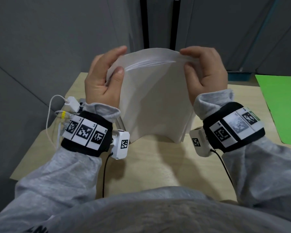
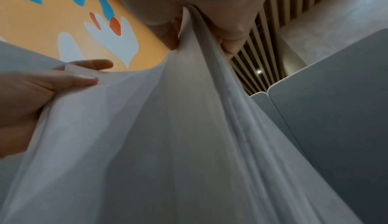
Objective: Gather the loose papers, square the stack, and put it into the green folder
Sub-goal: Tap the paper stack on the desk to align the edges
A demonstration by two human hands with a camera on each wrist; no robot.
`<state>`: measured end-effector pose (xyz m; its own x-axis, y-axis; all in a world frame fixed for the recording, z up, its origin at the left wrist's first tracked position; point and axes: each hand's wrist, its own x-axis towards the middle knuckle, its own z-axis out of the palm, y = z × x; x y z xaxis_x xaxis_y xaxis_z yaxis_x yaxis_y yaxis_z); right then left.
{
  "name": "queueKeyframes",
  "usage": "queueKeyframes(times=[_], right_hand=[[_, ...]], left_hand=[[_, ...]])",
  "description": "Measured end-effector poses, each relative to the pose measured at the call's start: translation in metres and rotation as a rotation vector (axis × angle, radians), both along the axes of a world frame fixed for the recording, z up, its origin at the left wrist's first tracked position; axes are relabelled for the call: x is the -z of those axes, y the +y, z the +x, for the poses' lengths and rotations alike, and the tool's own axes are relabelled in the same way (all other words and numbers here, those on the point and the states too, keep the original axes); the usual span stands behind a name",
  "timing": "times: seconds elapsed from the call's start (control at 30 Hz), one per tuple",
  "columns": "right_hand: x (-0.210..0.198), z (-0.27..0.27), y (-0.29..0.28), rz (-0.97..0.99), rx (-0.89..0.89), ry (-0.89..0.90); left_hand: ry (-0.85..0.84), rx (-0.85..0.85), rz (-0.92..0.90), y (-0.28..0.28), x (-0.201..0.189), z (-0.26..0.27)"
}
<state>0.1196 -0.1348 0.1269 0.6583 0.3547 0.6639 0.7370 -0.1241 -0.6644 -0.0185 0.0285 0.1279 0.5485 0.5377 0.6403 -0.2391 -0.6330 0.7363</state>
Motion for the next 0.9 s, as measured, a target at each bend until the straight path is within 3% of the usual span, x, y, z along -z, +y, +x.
queueKeyframes(times=[0.2, 0.4, 0.47, 0.53, 0.6, 0.7, 0.8, 0.9], right_hand=[[-0.002, -0.006, 0.0, 0.015, 0.02, -0.008], [0.003, -0.001, -0.002, 0.008, 0.066, 0.018], [0.002, -0.004, -0.003, 0.01, 0.068, 0.035], [0.003, -0.007, -0.004, 0.072, 0.055, 0.172], [0.01, -0.008, -0.005, 0.144, 0.008, 0.435], [0.026, -0.005, -0.005, -0.07, -0.027, 0.745], [0.03, -0.007, -0.002, -0.319, -0.035, 0.829], [0.019, -0.012, 0.0, -0.126, -0.029, 0.816]], left_hand=[[-0.031, -0.082, 0.084, 0.004, 0.001, -0.001], [-0.042, -0.106, -0.179, 0.002, -0.003, 0.0], [-0.054, -0.025, -0.224, 0.002, -0.002, -0.003], [-0.025, 0.08, -0.225, 0.001, 0.003, -0.006], [0.057, 0.09, -0.22, 0.001, 0.016, -0.01], [0.253, 0.023, -0.395, -0.002, 0.04, -0.015], [0.488, -0.153, -0.55, -0.009, 0.048, -0.011], [0.404, -0.276, -0.501, -0.009, 0.036, -0.005]])
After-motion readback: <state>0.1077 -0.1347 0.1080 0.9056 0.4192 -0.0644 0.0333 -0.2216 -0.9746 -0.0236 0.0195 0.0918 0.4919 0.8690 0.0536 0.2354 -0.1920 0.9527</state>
